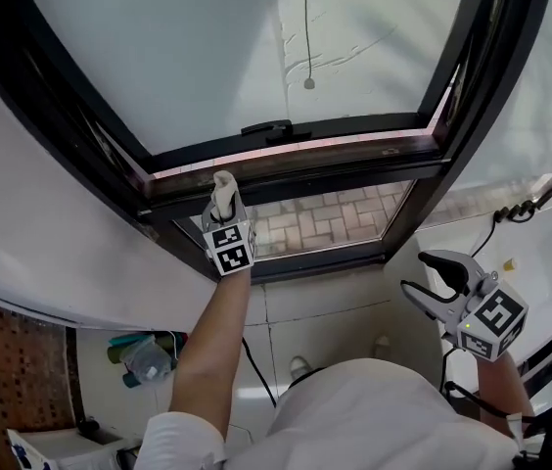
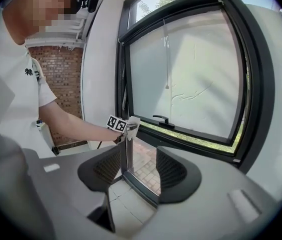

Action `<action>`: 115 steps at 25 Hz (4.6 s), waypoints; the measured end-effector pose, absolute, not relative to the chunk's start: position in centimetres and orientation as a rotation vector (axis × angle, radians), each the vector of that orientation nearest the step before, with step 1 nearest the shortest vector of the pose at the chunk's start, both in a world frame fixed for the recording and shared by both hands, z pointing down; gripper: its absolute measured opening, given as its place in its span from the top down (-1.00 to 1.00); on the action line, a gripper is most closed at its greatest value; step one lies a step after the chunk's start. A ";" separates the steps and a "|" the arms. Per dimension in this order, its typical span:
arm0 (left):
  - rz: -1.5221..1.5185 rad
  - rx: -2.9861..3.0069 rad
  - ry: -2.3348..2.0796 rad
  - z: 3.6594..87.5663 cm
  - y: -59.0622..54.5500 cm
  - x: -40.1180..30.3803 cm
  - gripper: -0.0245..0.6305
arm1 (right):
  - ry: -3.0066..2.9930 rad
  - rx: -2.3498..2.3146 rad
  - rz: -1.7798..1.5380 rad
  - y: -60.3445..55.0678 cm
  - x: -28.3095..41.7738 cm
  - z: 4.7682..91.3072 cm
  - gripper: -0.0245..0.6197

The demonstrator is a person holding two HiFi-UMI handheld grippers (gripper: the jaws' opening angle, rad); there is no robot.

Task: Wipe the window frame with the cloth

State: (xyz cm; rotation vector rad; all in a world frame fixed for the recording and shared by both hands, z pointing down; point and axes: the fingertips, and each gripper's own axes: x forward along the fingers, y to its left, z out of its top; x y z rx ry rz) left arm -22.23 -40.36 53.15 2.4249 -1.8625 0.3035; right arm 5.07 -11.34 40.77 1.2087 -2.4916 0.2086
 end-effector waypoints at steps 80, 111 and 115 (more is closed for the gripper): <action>-0.153 3.142 -1.086 13.1 -34.5 34.0 0.61 | -2.530 1.597 0.282 -5.6 37.5 43.9 0.28; -0.508 3.404 -0.937 -11.2 -30.0 31.1 0.60 | -2.570 1.541 0.287 -7.1 36.6 44.0 0.29; -0.440 3.564 -0.910 -5.3 -25.7 27.5 0.60 | -2.605 1.454 0.248 -8.9 34.3 43.0 0.30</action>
